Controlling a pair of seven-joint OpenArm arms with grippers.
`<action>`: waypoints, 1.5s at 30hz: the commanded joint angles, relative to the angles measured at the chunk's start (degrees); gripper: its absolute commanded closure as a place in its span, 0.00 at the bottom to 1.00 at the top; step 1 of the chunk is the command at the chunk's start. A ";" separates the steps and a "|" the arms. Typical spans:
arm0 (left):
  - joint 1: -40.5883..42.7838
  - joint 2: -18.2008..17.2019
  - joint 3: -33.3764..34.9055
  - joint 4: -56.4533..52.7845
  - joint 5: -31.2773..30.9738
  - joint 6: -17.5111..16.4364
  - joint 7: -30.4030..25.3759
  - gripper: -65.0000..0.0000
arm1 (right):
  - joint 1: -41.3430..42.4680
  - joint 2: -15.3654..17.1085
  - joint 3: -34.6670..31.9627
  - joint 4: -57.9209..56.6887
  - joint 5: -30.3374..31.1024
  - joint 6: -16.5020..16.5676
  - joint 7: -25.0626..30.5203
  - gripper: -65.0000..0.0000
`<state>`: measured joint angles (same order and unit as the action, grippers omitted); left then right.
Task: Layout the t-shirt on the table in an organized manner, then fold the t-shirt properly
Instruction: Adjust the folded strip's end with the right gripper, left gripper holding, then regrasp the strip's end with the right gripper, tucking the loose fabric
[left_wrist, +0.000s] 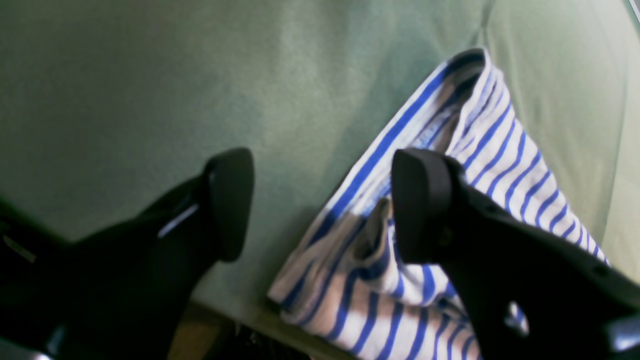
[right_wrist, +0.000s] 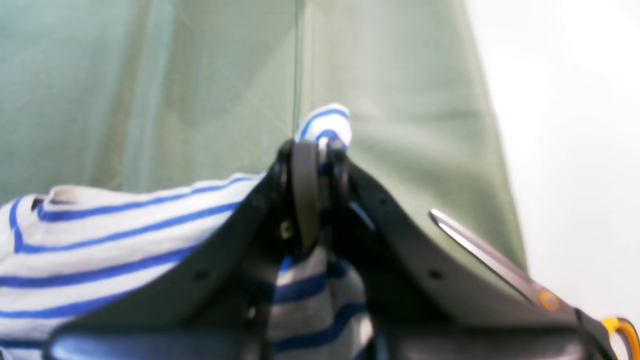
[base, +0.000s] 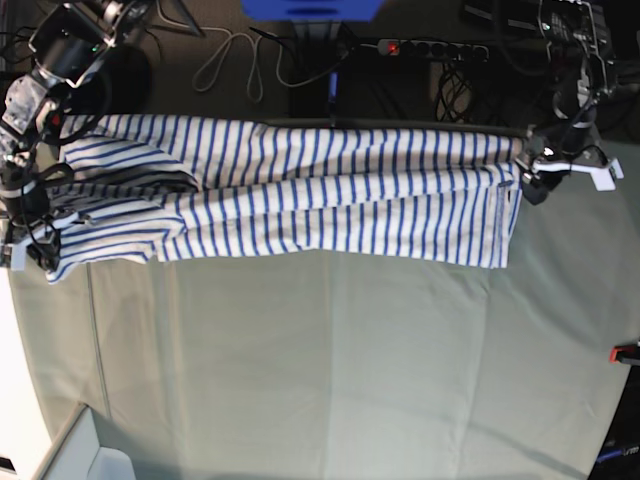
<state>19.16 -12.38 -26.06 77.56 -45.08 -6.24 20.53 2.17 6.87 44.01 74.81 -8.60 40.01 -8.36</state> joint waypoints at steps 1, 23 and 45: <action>-0.21 -0.76 -0.27 0.73 -0.15 -0.57 -1.06 0.35 | -0.02 0.64 0.52 1.81 0.91 -0.01 1.81 1.00; 0.05 -0.85 -0.27 0.73 -0.06 -0.57 -1.06 0.35 | -9.25 -0.76 0.87 5.33 15.85 -0.01 1.81 0.77; 0.14 -0.85 -0.27 0.73 0.02 -0.57 -1.06 0.35 | 1.65 1.96 -1.68 -5.66 3.90 -0.01 1.55 0.48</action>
<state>19.33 -12.53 -26.04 77.56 -44.66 -6.26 20.38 3.05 7.70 42.24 68.07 -5.67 39.88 -8.32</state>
